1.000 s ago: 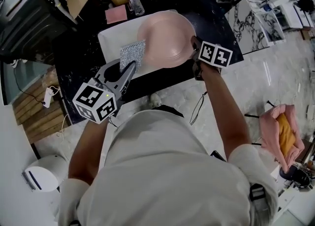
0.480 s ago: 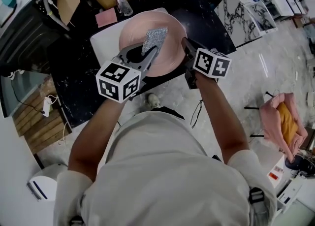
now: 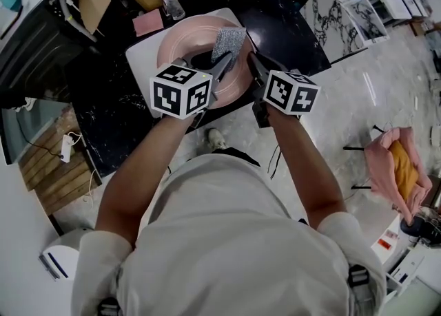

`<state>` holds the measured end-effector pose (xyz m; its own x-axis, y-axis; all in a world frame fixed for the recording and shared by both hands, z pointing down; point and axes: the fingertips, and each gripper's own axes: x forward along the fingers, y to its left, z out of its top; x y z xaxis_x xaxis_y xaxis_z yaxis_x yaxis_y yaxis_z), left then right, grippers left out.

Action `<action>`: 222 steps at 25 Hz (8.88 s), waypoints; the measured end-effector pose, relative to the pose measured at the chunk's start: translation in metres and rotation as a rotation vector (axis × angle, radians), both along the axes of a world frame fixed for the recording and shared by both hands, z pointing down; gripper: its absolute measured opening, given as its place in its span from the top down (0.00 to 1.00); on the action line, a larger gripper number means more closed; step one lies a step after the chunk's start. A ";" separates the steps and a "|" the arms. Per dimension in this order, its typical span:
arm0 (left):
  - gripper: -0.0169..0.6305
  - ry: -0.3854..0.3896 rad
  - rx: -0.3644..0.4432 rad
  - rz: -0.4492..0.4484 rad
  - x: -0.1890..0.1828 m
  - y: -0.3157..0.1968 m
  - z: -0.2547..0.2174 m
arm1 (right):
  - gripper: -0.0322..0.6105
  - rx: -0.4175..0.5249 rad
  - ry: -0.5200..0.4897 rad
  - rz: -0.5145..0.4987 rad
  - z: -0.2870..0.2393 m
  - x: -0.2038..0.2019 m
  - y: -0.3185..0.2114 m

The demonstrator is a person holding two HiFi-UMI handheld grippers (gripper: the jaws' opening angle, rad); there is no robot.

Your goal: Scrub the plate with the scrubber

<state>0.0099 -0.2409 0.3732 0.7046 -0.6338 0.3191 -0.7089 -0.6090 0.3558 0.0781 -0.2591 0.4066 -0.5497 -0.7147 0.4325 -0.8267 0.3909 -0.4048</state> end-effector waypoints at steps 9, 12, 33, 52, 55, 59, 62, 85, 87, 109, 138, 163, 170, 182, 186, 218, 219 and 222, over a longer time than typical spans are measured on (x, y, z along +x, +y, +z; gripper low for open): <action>0.88 0.070 -0.054 -0.088 -0.043 -0.007 -0.002 | 0.91 0.018 -0.008 0.003 -0.004 0.004 0.001; 0.88 0.086 -0.068 -0.128 -0.061 -0.008 0.000 | 0.91 0.028 -0.009 0.004 -0.007 0.007 0.001; 0.88 0.156 -0.083 0.020 -0.002 0.019 -0.021 | 0.91 0.034 -0.046 0.036 -0.011 0.016 -0.001; 0.88 0.131 -0.159 -0.033 -0.002 0.009 0.007 | 0.91 0.036 -0.097 0.057 -0.019 0.016 -0.003; 0.88 0.123 -0.164 -0.058 -0.018 0.008 0.011 | 0.91 0.034 -0.106 0.060 -0.019 0.017 -0.004; 0.88 0.102 -0.171 -0.097 -0.043 0.006 0.018 | 0.91 0.027 -0.108 0.070 -0.015 0.022 -0.004; 0.88 0.094 -0.174 -0.136 -0.064 0.005 0.021 | 0.90 0.029 -0.111 0.074 -0.016 0.027 -0.005; 0.88 0.153 -0.126 0.035 0.022 0.025 -0.003 | 0.91 0.026 -0.139 0.105 -0.016 0.027 -0.006; 0.88 0.171 -0.146 0.038 0.026 0.023 0.001 | 0.91 0.022 -0.146 0.111 -0.015 0.024 -0.007; 0.88 0.020 -0.145 -0.089 -0.051 0.015 0.032 | 0.90 0.012 -0.162 0.127 -0.014 0.048 -0.011; 0.88 0.144 -0.158 0.092 0.018 0.037 0.018 | 0.90 0.014 -0.188 0.141 -0.013 0.037 -0.013; 0.88 0.061 -0.114 -0.116 -0.097 0.017 0.016 | 0.90 0.008 -0.165 0.145 -0.010 0.053 -0.007; 0.88 0.128 -0.099 -0.037 -0.059 0.028 -0.003 | 0.90 0.017 -0.163 0.137 -0.014 0.048 -0.010; 0.88 0.208 -0.179 0.074 0.022 0.046 0.013 | 0.90 0.034 -0.151 0.110 -0.019 0.029 -0.012; 0.88 0.291 -0.283 0.026 0.003 0.045 0.026 | 0.90 0.031 -0.161 0.122 -0.017 0.036 -0.012; 0.88 0.149 -0.157 -0.180 -0.130 0.033 0.015 | 0.90 -0.003 -0.131 0.114 -0.004 0.042 -0.008; 0.88 0.149 -0.150 -0.189 -0.134 0.032 0.013 | 0.90 -0.003 -0.128 0.113 -0.003 0.042 -0.007; 0.88 0.155 -0.129 -0.218 -0.146 0.030 0.006 | 0.90 -0.005 -0.121 0.111 -0.003 0.044 -0.007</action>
<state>-0.1364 -0.2110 0.3787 0.6026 -0.7369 0.3064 -0.7494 -0.3905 0.5348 0.1218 -0.2658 0.4036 -0.5160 -0.7718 0.3717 -0.8095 0.2975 -0.5062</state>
